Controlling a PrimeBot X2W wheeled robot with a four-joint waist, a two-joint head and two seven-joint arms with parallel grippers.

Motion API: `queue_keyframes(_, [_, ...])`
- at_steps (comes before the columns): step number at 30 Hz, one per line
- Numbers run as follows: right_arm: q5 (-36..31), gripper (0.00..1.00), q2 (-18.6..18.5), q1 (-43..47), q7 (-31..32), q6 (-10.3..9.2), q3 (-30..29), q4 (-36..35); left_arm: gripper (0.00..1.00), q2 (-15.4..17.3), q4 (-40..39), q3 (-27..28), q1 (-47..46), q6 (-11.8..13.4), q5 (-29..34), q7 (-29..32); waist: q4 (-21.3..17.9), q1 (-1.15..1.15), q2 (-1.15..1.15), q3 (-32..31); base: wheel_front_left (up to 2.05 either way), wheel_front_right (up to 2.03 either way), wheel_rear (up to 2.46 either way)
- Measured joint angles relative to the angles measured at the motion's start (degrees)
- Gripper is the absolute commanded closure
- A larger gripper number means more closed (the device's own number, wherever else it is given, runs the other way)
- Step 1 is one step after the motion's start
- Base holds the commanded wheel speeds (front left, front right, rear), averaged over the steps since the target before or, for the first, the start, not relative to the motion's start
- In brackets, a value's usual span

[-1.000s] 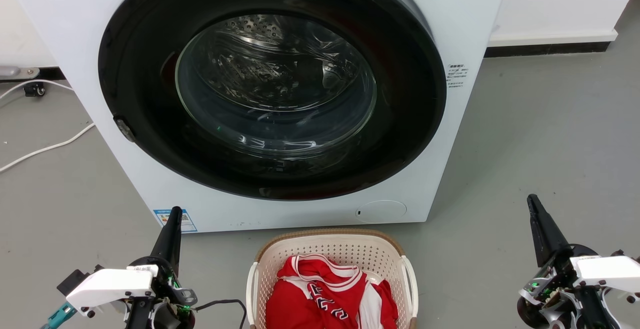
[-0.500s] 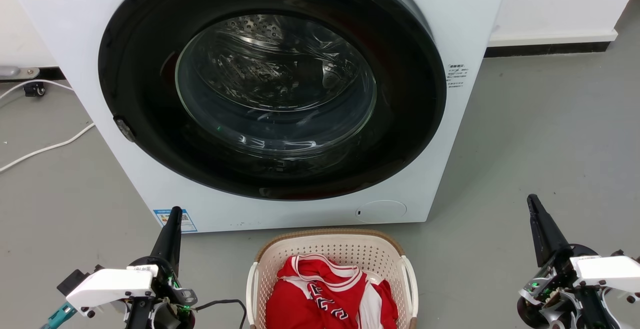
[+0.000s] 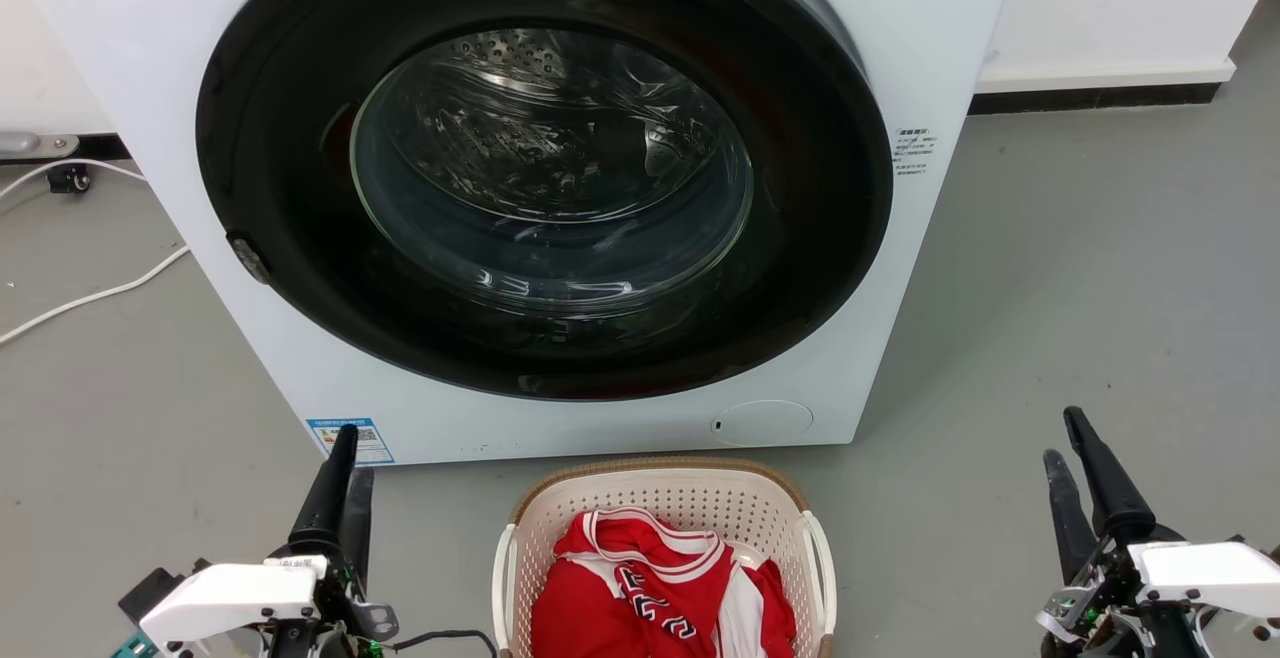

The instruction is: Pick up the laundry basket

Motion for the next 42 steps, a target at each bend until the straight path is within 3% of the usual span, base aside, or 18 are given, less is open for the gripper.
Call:
queue_keyframes(28, [-37.3,0.0,0.0,1.7,-7.2,0.01,2.3,-9.3,0.0,0.0,-7.7,-2.6,0.7,2.7,32.0,-7.1,0.1,0.0,0.0,0.4,0.0,0.0,0.0])
queue_keyframes(42, [-51.3,0.0,0.0,2.7,-10.1,0.01,3.2,-10.9,0.0,0.1,-9.6,-4.0,1.4,3.5,44.8,-10.0,0.2,0.0,0.0,0.5,0.0,0.0,0.0])
